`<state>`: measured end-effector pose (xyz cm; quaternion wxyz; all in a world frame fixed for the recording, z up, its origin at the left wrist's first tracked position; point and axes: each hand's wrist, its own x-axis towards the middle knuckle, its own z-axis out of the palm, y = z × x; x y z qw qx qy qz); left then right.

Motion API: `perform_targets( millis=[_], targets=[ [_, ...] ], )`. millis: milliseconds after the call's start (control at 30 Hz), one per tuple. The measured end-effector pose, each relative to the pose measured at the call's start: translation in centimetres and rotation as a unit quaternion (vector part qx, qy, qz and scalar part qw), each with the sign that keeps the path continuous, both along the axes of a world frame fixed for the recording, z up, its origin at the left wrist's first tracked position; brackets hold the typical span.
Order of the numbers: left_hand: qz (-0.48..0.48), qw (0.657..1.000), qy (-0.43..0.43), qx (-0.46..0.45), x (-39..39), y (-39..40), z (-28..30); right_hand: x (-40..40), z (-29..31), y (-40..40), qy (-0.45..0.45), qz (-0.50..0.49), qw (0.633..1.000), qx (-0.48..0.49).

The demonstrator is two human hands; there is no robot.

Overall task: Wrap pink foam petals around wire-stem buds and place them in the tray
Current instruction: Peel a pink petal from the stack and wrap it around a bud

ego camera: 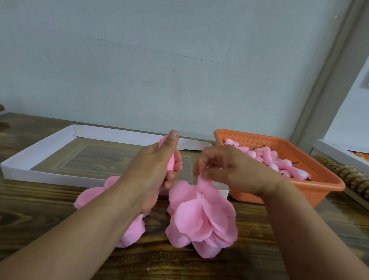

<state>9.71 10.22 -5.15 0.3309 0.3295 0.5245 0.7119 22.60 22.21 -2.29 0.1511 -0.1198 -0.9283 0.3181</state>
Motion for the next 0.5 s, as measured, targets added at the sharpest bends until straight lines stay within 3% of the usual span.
perform_targets(
  millis=[167, 267, 500],
  targets=[
    [0.074, 0.997, 0.014, -0.029, -0.4, 0.4, -0.2, 0.4, 0.1, 0.3, 0.091, -0.004, 0.991, -0.096],
    [0.087, 0.994, -0.050, -0.046, -0.7, 0.7, -0.1, -0.1, 0.3, 0.7, 0.167, -0.092, 0.972, -0.138],
    [-0.092, 0.956, -0.268, -0.072, -0.1, 0.3, 0.0, -1.1, 0.2, 0.4, 0.370, -0.213, 0.861, -0.275]
  ],
)
